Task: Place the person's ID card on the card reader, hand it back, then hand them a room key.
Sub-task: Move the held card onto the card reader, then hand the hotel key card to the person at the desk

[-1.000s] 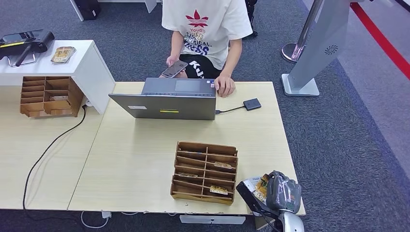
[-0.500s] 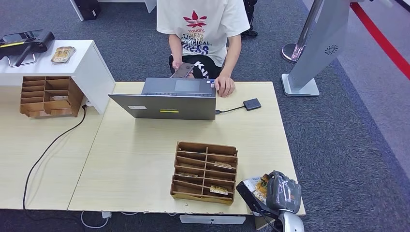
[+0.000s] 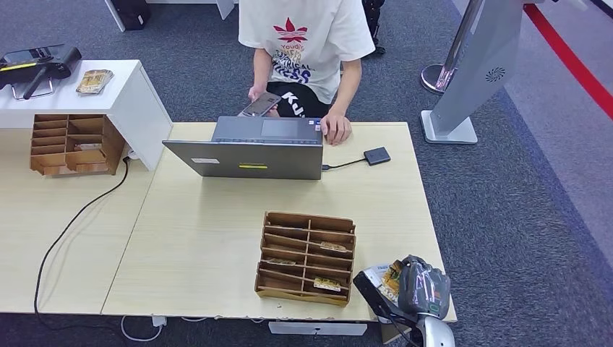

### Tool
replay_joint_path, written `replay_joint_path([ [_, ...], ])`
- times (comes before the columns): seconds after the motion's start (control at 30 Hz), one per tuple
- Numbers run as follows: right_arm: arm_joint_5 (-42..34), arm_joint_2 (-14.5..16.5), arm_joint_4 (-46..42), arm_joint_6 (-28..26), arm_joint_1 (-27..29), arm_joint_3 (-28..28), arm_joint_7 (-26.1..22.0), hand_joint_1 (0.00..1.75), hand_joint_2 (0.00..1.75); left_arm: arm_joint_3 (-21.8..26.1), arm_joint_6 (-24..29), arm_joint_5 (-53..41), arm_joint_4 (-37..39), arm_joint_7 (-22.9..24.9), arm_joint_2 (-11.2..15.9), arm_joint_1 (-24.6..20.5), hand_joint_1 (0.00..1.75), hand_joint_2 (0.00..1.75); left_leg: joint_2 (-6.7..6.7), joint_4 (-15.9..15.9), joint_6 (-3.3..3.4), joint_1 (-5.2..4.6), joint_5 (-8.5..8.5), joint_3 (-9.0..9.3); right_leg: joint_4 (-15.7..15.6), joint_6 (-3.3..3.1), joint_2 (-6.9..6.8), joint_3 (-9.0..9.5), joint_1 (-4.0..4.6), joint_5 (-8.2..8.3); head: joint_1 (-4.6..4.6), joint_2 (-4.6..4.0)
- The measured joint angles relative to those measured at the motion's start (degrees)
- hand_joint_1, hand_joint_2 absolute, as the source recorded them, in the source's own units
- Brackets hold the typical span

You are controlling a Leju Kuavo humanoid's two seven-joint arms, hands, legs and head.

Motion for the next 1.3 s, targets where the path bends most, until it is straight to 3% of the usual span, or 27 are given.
replay_joint_path([
  [1.3,0.0,-0.1,-0.1,-1.1,0.1,0.1,0.3,1.75,1.75,0.0,0.0,1.1,0.0,-0.5,0.0,0.0,0.0,0.0,0.01,0.0,0.0,0.0,0.0,0.0,0.0,0.0,0.0,0.0,0.0,0.0,0.0,0.0],
])
